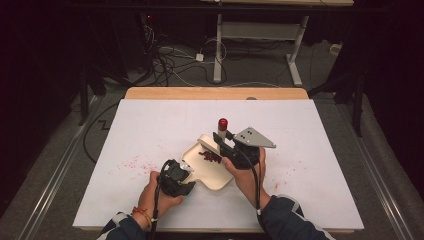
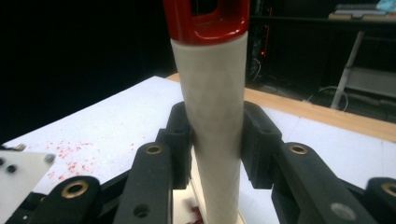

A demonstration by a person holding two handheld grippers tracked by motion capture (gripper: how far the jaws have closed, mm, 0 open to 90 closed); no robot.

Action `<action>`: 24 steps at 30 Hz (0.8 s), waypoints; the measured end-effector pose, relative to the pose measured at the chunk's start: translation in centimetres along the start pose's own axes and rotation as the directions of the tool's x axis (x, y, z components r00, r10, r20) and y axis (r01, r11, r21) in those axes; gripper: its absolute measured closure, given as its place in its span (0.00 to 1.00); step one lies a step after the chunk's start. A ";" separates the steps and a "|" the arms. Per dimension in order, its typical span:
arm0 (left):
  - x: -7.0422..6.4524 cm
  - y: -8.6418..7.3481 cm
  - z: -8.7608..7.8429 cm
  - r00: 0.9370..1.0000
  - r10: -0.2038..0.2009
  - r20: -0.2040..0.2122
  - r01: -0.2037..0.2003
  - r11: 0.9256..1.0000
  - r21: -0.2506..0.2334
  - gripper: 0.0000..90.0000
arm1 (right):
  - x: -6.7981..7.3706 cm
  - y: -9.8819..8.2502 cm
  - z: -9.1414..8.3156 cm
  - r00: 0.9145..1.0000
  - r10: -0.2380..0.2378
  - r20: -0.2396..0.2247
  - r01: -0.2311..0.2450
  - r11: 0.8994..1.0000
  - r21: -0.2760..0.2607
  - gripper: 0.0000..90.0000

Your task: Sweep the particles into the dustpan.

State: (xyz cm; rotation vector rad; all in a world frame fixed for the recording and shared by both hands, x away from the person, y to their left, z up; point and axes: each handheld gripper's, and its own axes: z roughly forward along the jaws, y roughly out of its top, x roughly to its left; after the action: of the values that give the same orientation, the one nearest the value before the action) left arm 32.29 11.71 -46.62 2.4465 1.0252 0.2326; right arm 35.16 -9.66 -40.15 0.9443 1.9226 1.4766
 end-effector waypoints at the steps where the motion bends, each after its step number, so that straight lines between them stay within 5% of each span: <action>1: 0.1 0.0 0.0 1.000 -0.007 0.004 0.007 1.000 -0.002 0.70 | 0.1 0.0 -0.1 1.000 -0.001 -0.007 0.001 1.000 -0.003 0.75; 24: 0.5 0.0 0.1 1.000 -0.020 0.004 0.020 1.000 -0.013 0.70 | 2.3 0.3 -1.2 0.996 -0.032 -0.084 0.032 0.999 0.000 0.77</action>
State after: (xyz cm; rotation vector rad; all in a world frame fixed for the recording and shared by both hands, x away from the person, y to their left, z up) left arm 32.66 12.06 -46.75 2.4232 1.0424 0.2273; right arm 32.91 -8.48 -39.60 0.8603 1.9898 1.5186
